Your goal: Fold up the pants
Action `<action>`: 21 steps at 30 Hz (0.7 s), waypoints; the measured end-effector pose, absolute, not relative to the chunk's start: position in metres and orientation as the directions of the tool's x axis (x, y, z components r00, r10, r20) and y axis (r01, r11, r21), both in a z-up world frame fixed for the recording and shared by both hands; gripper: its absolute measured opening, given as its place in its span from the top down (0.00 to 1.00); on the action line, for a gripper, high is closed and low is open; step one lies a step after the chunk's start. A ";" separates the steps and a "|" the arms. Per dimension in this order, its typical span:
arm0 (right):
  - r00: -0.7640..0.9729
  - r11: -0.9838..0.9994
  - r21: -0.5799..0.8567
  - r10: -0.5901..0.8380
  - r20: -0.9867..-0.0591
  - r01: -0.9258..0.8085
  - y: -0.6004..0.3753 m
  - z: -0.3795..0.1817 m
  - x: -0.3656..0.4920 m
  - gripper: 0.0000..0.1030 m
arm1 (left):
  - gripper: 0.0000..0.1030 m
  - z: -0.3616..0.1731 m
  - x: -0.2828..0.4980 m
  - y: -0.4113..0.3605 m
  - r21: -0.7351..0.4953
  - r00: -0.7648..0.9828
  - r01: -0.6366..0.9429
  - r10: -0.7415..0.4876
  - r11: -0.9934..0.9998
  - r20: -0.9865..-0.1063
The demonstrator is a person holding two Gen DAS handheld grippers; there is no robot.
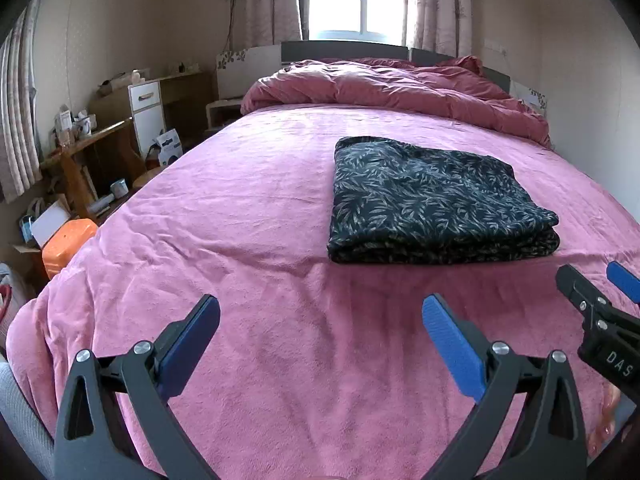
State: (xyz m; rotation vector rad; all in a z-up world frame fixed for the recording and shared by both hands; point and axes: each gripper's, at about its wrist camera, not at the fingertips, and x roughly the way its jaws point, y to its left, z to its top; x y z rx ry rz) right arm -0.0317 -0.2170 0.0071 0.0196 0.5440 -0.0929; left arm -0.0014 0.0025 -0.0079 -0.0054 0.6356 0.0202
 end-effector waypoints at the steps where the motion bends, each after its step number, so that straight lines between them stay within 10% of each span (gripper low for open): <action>1: 0.851 0.996 -0.005 -0.082 -0.519 0.093 -0.217 0.007 -0.032 0.04 | 0.02 -0.008 -0.001 0.002 0.001 0.804 -0.021 0.017 1.000 -0.594; 21: 0.842 0.995 0.016 -0.071 -0.535 0.094 -0.219 0.007 -0.031 0.03 | 0.02 -0.011 0.001 0.007 -0.012 0.789 -0.026 0.013 1.000 -0.614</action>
